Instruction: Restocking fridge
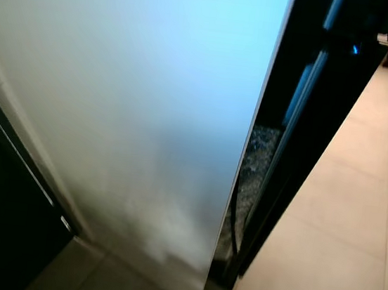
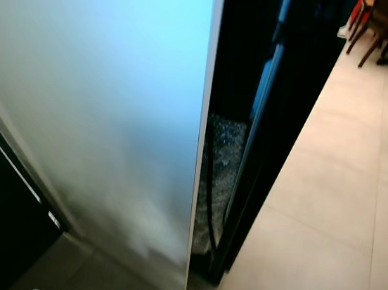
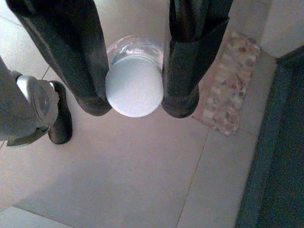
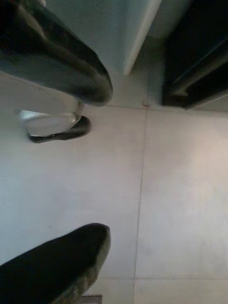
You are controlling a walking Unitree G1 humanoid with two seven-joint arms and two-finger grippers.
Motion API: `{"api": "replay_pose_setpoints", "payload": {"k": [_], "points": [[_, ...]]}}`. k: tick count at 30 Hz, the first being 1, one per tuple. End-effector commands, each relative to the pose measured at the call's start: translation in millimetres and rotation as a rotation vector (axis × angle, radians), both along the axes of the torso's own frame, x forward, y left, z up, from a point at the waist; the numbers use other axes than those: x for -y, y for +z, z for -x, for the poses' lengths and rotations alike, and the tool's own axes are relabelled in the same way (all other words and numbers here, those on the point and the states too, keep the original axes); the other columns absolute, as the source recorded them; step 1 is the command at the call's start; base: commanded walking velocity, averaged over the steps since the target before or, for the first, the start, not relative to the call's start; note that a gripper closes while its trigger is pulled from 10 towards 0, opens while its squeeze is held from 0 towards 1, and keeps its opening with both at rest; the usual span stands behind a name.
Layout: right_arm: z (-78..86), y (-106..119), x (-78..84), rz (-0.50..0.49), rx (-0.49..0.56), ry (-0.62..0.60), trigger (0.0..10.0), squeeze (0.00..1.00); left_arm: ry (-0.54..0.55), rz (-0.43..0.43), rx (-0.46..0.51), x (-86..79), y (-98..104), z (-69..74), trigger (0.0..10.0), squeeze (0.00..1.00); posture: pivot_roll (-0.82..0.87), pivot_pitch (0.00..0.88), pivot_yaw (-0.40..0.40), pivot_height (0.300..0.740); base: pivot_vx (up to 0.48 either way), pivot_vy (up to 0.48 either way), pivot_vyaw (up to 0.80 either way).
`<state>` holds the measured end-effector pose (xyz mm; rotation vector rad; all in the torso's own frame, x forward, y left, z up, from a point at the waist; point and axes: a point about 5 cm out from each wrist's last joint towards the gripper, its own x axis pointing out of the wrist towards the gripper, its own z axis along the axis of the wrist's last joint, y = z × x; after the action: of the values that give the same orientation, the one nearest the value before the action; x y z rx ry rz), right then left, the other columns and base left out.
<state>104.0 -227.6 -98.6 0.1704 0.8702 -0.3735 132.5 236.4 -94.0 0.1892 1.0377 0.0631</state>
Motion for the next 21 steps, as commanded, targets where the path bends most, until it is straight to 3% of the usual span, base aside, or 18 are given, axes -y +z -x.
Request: {"api": "replay_pose_setpoints", "payload": {"k": [1,3,11,16,21], "points": [[-52.9,24.2,13.1,0.077,0.179,0.007,10.0,0.00,-0.025,-0.010,-0.009,-1.3,-0.1,1.4,10.0,0.00,-0.02,0.000,0.038,0.740,0.000,0.000,0.00],[-87.0,46.6,21.8,0.127,0.316,0.006,10.0,0.00,-0.025,-0.010,-0.009,-1.1,-0.2,1.4,10.0,0.00,-0.02,0.000,0.035,0.740,0.000,0.000,0.00],[-130.7,92.9,30.1,0.261,0.580,0.025,10.0,0.00,-0.021,-0.009,-0.009,-0.4,-0.3,1.1,10.0,0.00,-0.02,0.000,0.028,0.740,0.000,0.000,0.00],[-150.6,124.1,17.8,0.294,0.738,0.080,10.0,0.00,-0.010,-0.010,-0.003,-1.1,0.2,0.2,10.0,0.00,-0.02,0.000,0.025,0.740,0.000,0.000,0.00],[-155.5,138.8,-9.7,0.254,0.777,0.114,10.0,0.00,-0.006,-0.012,-0.002,-2.1,0.5,0.1,10.0,0.00,-0.03,0.000,0.028,0.740,0.000,0.000,0.00]]}}
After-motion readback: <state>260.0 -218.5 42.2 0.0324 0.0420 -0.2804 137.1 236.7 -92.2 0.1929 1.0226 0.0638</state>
